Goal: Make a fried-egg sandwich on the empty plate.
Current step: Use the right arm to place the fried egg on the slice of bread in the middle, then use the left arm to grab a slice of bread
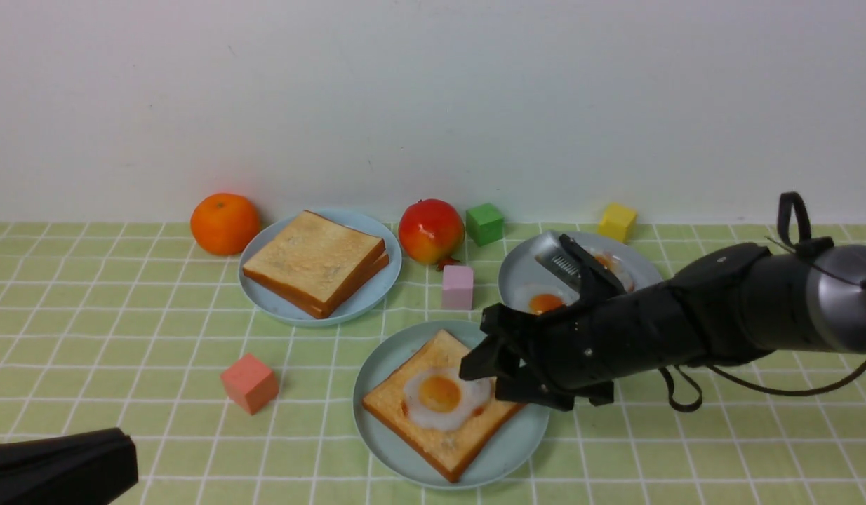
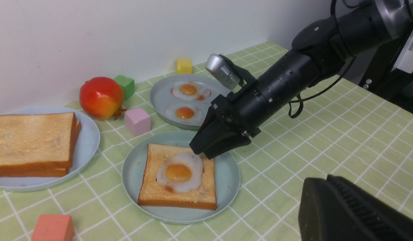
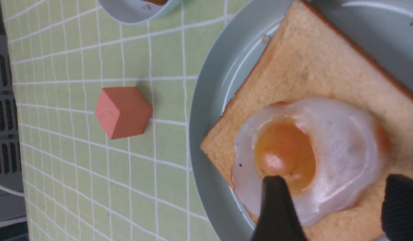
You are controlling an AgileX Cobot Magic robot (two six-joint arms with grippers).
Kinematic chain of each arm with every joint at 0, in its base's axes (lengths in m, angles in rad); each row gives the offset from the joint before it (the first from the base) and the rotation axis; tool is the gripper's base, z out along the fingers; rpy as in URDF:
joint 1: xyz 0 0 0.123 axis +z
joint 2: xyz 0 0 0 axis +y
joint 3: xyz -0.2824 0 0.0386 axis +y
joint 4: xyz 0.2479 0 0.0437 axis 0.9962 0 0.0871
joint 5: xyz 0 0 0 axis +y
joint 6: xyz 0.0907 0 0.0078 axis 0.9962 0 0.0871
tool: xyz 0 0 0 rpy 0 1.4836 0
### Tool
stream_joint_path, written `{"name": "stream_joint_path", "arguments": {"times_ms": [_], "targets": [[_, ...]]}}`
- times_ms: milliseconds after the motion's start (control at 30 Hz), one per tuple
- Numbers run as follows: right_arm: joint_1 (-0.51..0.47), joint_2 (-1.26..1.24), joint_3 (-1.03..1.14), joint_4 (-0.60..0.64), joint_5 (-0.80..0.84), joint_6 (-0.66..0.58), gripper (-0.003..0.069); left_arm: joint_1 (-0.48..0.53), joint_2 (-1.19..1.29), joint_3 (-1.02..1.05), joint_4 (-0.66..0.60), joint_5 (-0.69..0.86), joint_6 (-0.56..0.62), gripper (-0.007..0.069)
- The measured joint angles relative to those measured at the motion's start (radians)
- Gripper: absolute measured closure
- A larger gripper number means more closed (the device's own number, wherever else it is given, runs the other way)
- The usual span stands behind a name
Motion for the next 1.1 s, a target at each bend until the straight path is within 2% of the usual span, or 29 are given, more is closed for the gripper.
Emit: {"name": "stream_joint_path", "arguments": {"times_ms": [67,133,233,267,333,433,633,700,767,900,933,1000,1100], "targets": [[-0.016,-0.026,0.000,-0.042,0.008,0.005,0.0200,0.000,0.000,0.000,0.000,0.014,0.000,0.0603],[-0.054,-0.084,0.000,-0.164,0.024,0.058,0.0191,0.000,0.007,0.000,-0.001,0.039,-0.004,0.0601],[-0.109,-0.207,0.000,-0.394,0.066,0.191,0.0229,0.000,0.049,0.000,0.000,0.064,-0.063,0.0600],[-0.112,-0.216,0.000,-0.409,0.075,0.200,0.0237,0.000,0.054,0.000,0.000,0.065,-0.069,0.0600],[-0.136,-0.322,0.000,-0.589,0.132,0.309,0.0303,0.000,0.129,0.000,0.008,0.080,-0.151,0.0602],[-0.138,-0.463,0.000,-0.788,0.221,0.412,0.0400,0.000,0.265,-0.012,0.030,0.101,-0.208,0.0619],[-0.138,-0.750,0.000,-1.054,0.429,0.559,0.0613,0.000,0.632,-0.174,0.074,0.115,-0.231,0.0638],[-0.138,-0.817,0.000,-1.083,0.475,0.564,0.0652,0.006,0.746,-0.245,0.107,0.131,-0.231,0.0638],[-0.138,-0.864,0.000,-1.088,0.500,0.564,0.0662,0.019,0.809,-0.302,0.119,0.142,-0.231,0.0638],[-0.138,-1.005,0.011,-1.084,0.540,0.537,0.0665,0.148,1.100,-0.553,0.104,0.201,-0.159,0.0638],[-0.138,-1.016,0.011,-1.084,0.541,0.536,0.0665,0.155,1.112,-0.565,0.101,0.205,-0.153,0.0638],[-0.138,-1.078,0.025,-1.081,0.541,0.524,0.0665,0.230,1.267,-0.722,0.053,0.257,-0.075,0.0638],[-0.138,-1.119,0.045,-1.080,0.539,0.522,0.0662,0.277,1.382,-0.855,0.023,0.307,-0.026,0.0638]]}}
